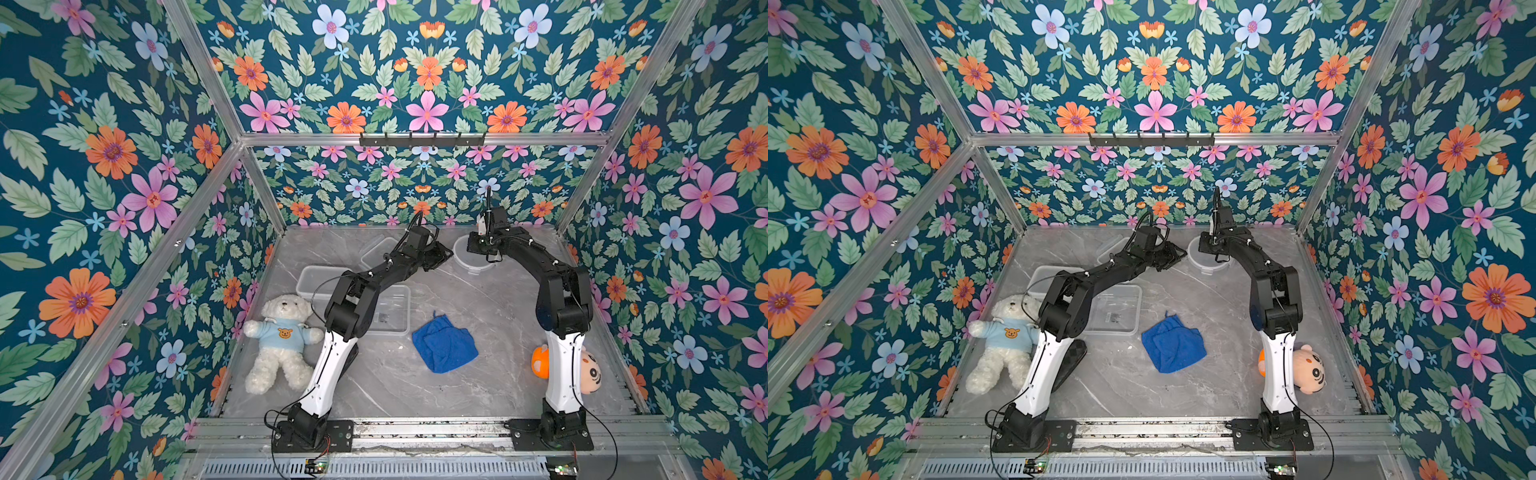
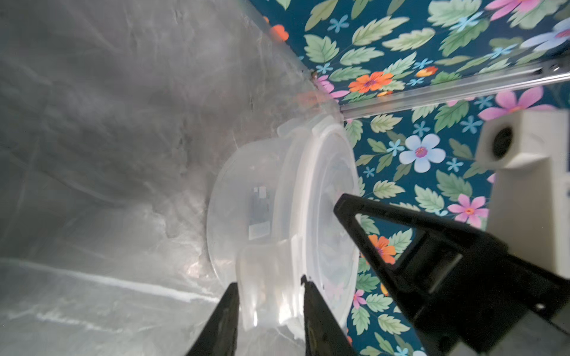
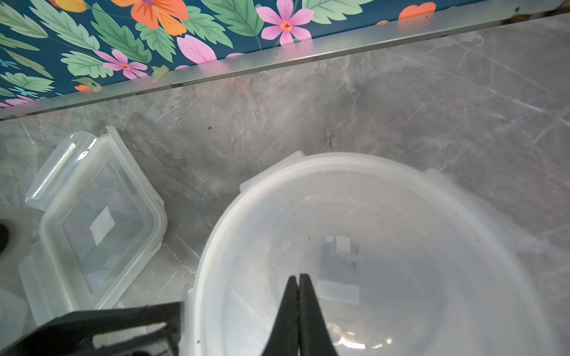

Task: Wipe the insides of the lunch boxes
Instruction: Open the fastener of the lunch box.

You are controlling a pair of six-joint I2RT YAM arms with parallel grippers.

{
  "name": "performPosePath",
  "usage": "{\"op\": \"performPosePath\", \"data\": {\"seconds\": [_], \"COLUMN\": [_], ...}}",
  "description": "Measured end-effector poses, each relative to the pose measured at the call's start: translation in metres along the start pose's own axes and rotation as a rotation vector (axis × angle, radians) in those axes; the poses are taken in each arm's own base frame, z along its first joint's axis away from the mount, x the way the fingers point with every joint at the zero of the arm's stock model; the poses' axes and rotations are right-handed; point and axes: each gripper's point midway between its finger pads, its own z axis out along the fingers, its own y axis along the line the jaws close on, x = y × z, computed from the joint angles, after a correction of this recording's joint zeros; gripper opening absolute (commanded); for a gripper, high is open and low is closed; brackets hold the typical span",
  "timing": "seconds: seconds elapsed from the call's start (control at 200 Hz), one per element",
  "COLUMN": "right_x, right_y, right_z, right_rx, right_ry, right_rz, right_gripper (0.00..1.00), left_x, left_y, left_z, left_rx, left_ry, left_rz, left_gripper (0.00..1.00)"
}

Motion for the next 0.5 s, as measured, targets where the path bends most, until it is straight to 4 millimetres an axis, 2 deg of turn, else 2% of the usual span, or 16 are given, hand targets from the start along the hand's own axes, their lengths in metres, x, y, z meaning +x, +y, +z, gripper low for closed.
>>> {"op": "performPosePath", "data": {"seconds": [0.08,0.175,0.32,0.5], "right_x": [0.000,-0.001,-0.002,0.015], "right_y": [0.000,0.000,0.001,-0.008], "right_z": [0.000,-0.001,-0.011,-0.042], "right_rx": [0.001,0.002,0.004,0.050], "right_ry": [0.000,-0.004,-0.013,0.058], "right_rz": [-0.005,-0.008,-0.012,0.005], "right_gripper": [0.00,0.00,0.00,0.00], "left_x": [0.004,0.000,0.000,-0.023], "left_y": [0.003,0.002,-0.001,-0.048], "left_z": [-0.003,-0.007,-0.030,-0.076], "left_rx": [-0.048,-0.097,-0.170,-0.154], "left_ry": [0.034,0.040,0.042,-0.068], "left_rz": [0.019,0.051,0.088,0.180], "left_gripper": [0.43,0.44,0.44,0.47]}}
